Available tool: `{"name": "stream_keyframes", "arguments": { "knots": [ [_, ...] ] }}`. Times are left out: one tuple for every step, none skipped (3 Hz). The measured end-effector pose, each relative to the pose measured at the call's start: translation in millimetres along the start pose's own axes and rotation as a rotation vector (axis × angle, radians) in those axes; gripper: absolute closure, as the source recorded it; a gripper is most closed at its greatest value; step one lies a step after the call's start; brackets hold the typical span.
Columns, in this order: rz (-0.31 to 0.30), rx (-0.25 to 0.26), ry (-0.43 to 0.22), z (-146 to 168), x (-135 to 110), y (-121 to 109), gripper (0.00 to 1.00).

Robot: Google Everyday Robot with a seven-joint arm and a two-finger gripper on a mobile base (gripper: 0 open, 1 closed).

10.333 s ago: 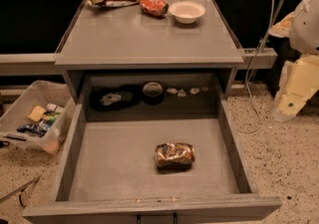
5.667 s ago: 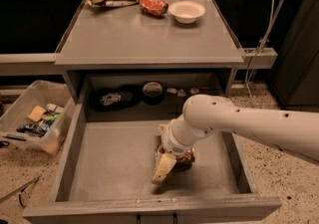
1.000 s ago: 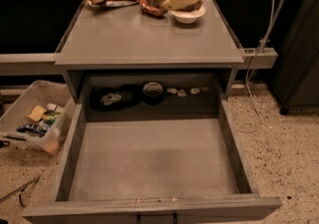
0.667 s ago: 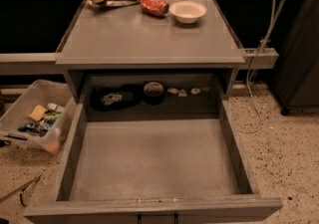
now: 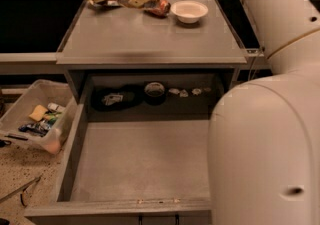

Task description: Pick orange can from top drawer and place on counter

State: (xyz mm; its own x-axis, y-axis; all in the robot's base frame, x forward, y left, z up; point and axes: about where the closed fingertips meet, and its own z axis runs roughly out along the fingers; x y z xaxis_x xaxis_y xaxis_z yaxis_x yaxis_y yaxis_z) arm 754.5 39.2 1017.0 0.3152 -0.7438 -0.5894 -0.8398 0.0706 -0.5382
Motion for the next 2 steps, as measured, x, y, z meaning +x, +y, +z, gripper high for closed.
{"name": "stream_keyframes", "arguments": {
  "knots": [
    [0.088, 0.018, -0.033, 10.3, -3.4, -27.8, 1.00],
    [0.088, 0.018, -0.033, 10.5, -3.4, -27.8, 1.00]
  ]
}}
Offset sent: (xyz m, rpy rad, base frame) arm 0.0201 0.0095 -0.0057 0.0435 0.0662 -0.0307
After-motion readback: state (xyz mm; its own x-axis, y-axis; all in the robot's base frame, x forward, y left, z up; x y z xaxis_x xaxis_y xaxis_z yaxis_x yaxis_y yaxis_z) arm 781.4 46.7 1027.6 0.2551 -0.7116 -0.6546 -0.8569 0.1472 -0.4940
